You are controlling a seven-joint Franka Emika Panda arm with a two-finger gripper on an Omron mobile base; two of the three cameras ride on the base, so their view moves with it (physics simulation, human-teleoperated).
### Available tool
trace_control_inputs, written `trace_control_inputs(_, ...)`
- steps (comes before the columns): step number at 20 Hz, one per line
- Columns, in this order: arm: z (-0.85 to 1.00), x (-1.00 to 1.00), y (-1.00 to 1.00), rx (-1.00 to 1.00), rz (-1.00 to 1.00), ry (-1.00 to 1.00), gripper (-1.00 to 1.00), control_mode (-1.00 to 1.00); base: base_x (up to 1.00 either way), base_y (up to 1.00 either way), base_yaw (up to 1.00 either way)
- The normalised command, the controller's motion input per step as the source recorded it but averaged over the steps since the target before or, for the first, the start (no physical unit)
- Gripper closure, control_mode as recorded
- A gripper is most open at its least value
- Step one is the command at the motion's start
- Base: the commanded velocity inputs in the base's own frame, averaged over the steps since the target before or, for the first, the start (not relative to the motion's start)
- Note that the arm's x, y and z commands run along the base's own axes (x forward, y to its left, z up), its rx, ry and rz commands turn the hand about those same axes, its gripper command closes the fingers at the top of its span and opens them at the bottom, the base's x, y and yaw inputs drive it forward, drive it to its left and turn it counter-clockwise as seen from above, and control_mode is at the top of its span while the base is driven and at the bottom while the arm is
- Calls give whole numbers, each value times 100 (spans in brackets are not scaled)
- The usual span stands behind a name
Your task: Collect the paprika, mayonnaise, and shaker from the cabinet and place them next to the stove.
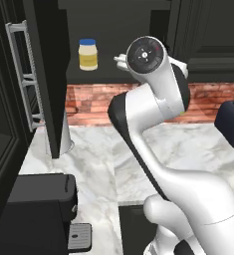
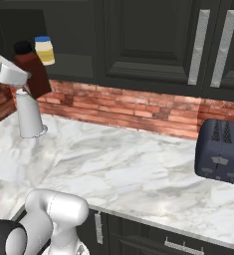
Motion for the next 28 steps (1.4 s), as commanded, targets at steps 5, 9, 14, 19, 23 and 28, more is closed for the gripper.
trace_control_inputs(5, -11, -33, 1, -1, 0, 0, 100, -100, 0, 0, 0)
trace_control_inputs(9, -7, -15, 0, 0, 0, -1, 100, -100, 0, 0, 0)
trace_control_inputs(14, -5, -24, -8, 2, -6, -2, 100, 100, -41, -26, -19)
trace_control_inputs(19, 0, 0, 0, 0, 0, 0, 100, 100, -64, -39, -41)
trace_control_inputs(23, 0, 0, 0, 0, 0, 0, 100, 100, -51, -40, -42)
trace_control_inputs(28, 0, 0, 0, 0, 0, 0, 100, 100, -34, -54, -45)
